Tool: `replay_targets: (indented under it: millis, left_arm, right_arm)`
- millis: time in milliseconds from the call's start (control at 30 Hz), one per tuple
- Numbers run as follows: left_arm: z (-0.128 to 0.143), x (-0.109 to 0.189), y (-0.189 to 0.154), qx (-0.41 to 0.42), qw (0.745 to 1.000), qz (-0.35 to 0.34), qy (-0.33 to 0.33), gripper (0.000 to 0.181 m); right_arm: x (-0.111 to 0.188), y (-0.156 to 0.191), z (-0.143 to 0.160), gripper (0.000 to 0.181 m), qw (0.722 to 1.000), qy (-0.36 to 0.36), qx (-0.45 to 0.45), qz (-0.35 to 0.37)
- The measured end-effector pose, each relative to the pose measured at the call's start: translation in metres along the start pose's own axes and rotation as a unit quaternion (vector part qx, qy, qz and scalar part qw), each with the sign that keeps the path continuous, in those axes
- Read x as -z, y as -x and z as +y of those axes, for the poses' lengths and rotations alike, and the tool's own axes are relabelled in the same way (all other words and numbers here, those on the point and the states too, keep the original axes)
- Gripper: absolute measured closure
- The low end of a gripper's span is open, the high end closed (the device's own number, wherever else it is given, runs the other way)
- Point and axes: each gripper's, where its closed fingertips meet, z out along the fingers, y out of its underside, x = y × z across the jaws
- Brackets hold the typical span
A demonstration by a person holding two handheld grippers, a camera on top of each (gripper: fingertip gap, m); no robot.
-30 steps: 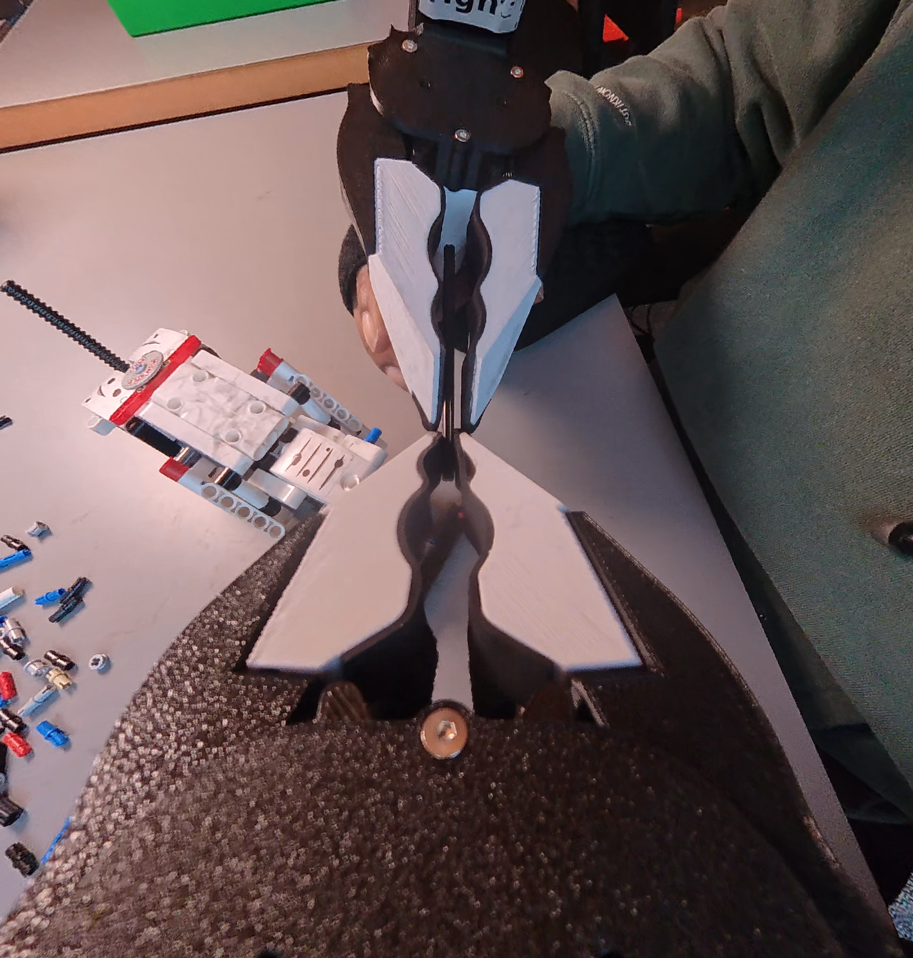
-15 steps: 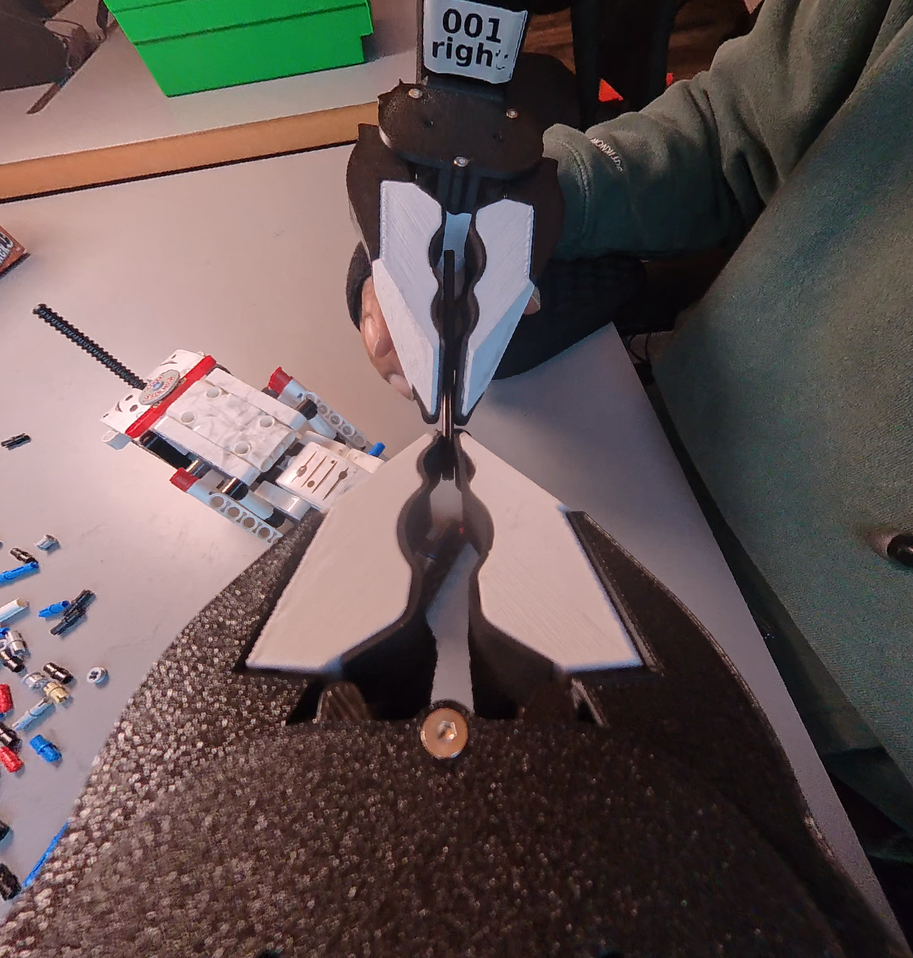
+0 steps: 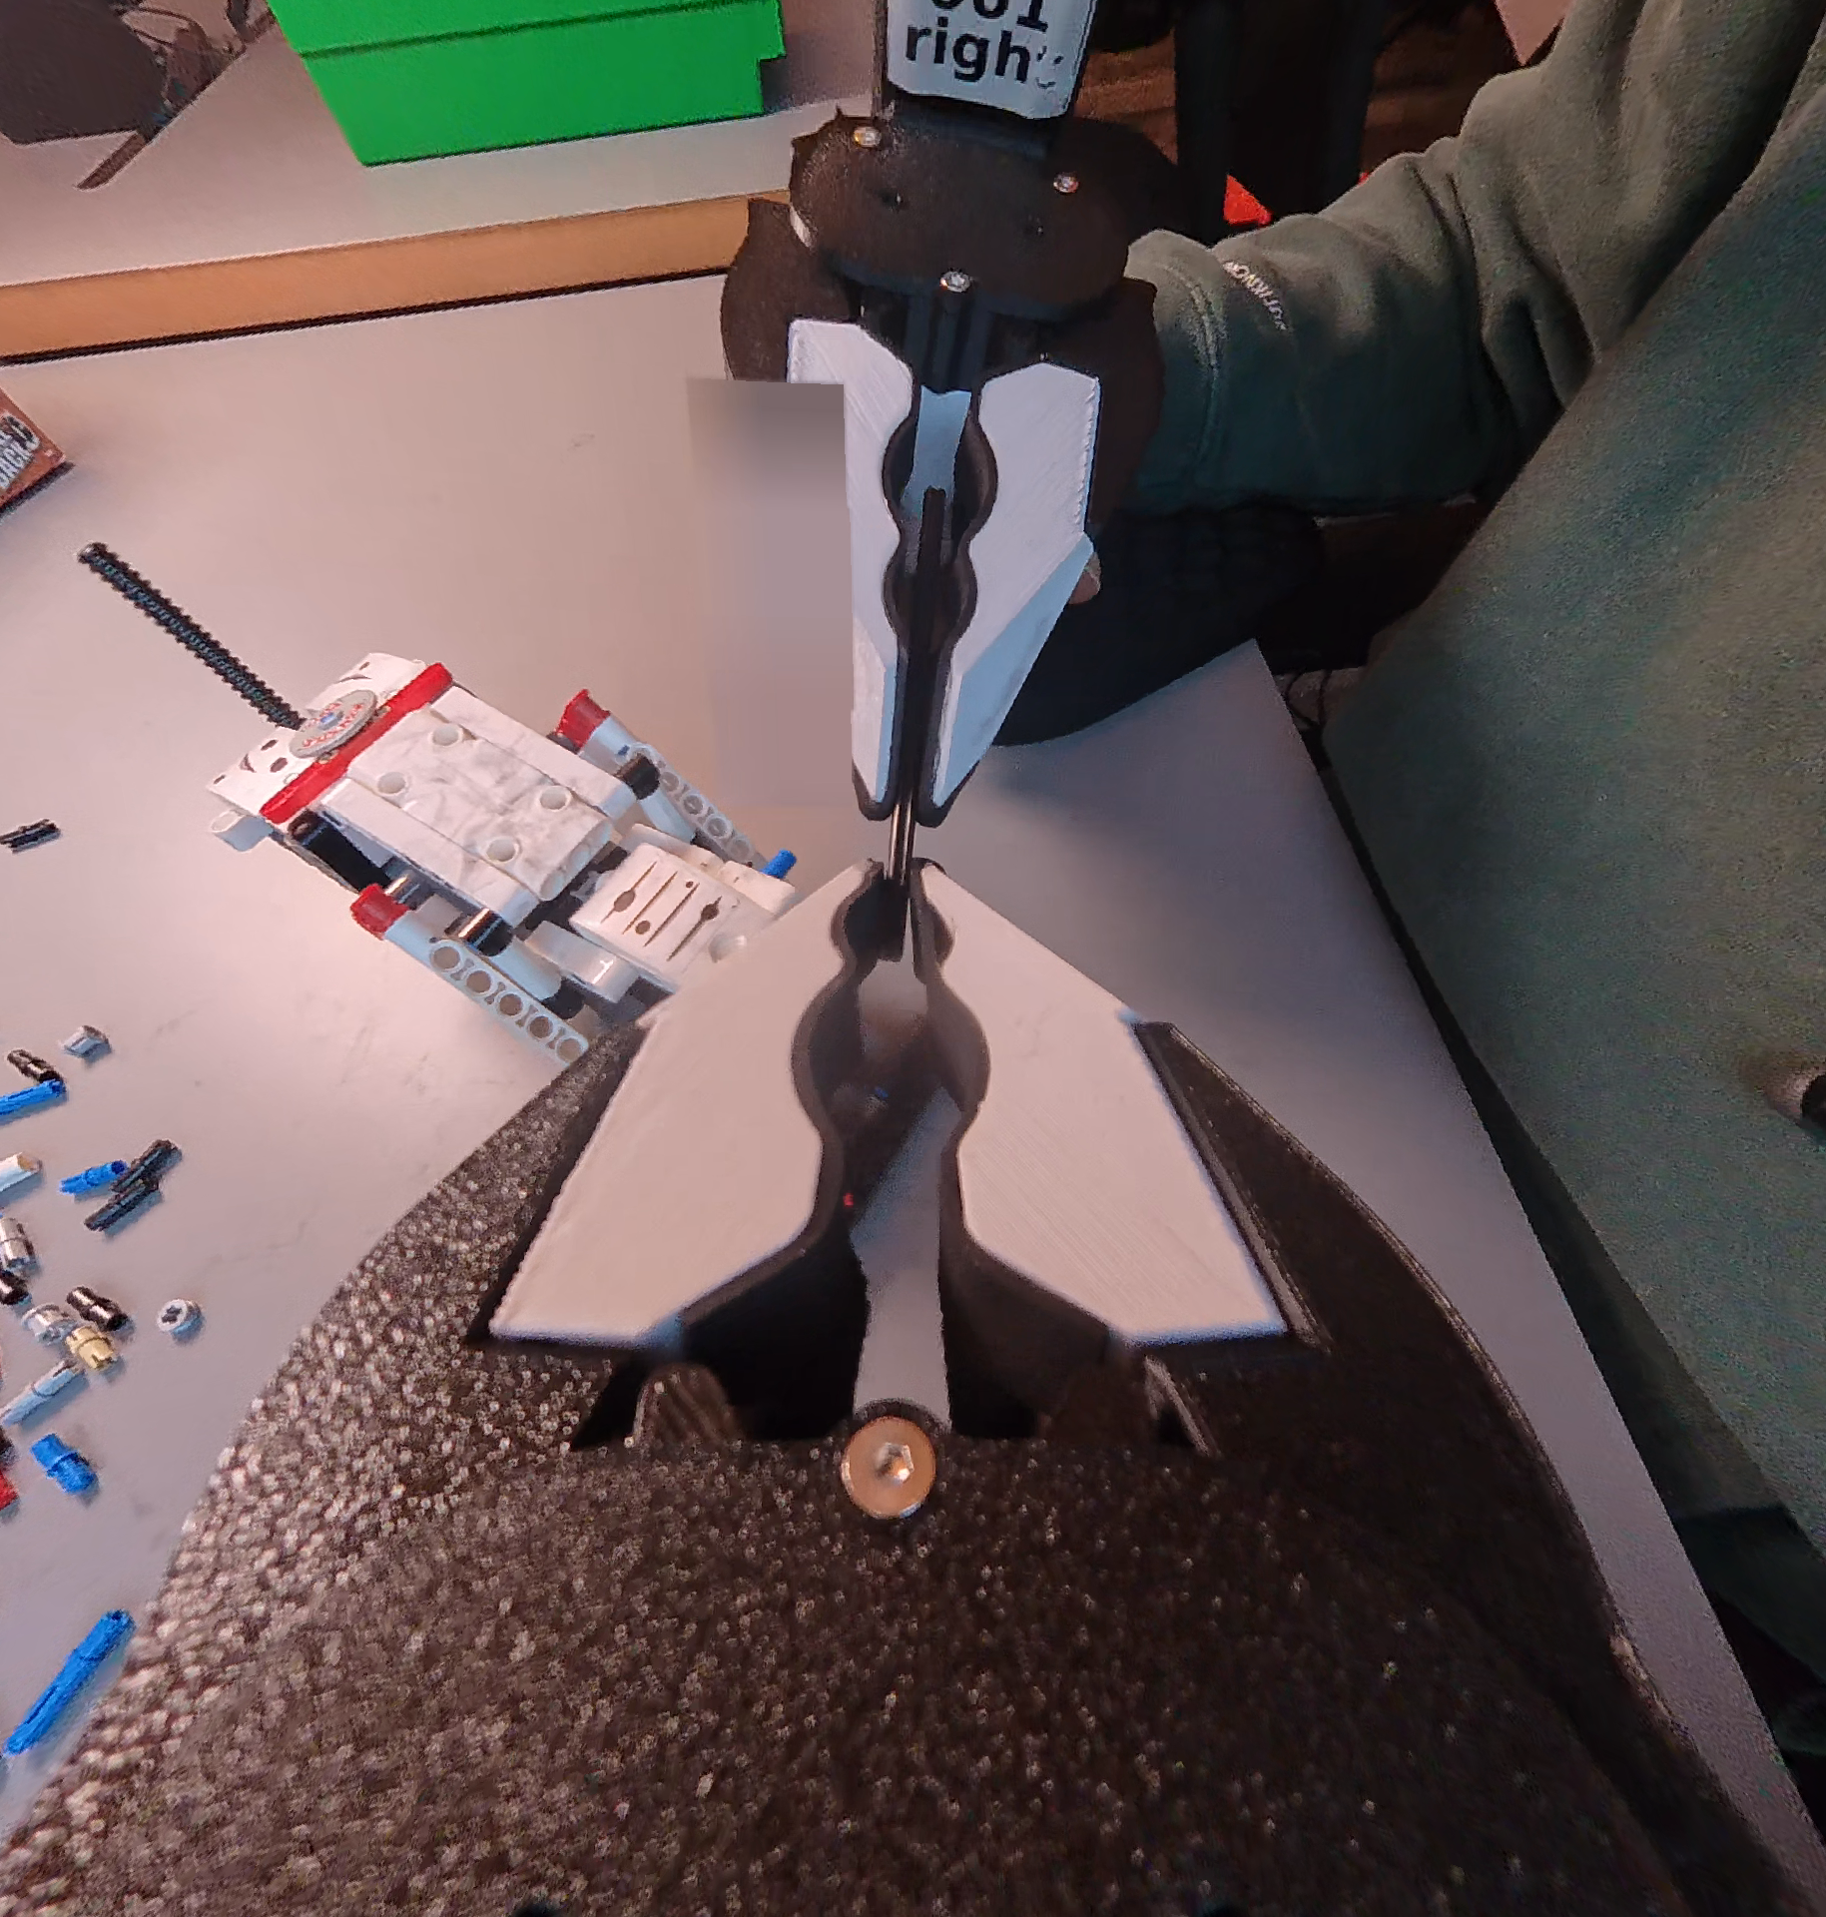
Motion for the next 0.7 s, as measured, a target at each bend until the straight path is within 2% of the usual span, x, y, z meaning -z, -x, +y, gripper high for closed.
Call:
replay_targets:
  millis: [133, 267, 433, 533, 633, 667, 700]
  left_arm:
    - [0.000, 0.006, 0.015, -0.013, 0.999, -0.041, -0.003, 0.162]
    - [0.018, 0.008, 0.034, -0.077, 0.989, -0.116, 0.045, 0.147]
    - [0.027, -0.013, 0.040, -0.175, 0.967, -0.163, 0.089, 0.135]
    - [0.028, -0.019, 0.048, -0.218, 0.950, -0.192, 0.112, 0.135]
    - [0.027, -0.022, 0.050, -0.216, 0.949, -0.198, 0.116, 0.137]
    - [0.026, -0.021, 0.051, -0.217, 0.948, -0.200, 0.117, 0.139]
    - [0.023, -0.021, 0.051, -0.213, 0.950, -0.201, 0.109, 0.149]
  right_arm:
    - [0.017, -0.022, -0.005, 0.179, 0.999, -0.011, -0.003, 0.045]
    - [0.051, -0.050, 0.001, 0.180, 0.993, -0.009, -0.002, 0.117]
    - [0.047, -0.042, 0.017, 0.179, 0.994, 0.023, 0.016, 0.110]
    - [0.044, -0.040, 0.019, 0.179, 0.994, 0.029, 0.020, 0.104]
    - [0.044, -0.040, 0.021, 0.179, 0.994, 0.033, 0.023, 0.103]
    - [0.044, -0.040, 0.021, 0.179, 0.993, 0.035, 0.026, 0.105]
    - [0.043, -0.040, 0.021, 0.179, 0.993, 0.036, 0.028, 0.108]
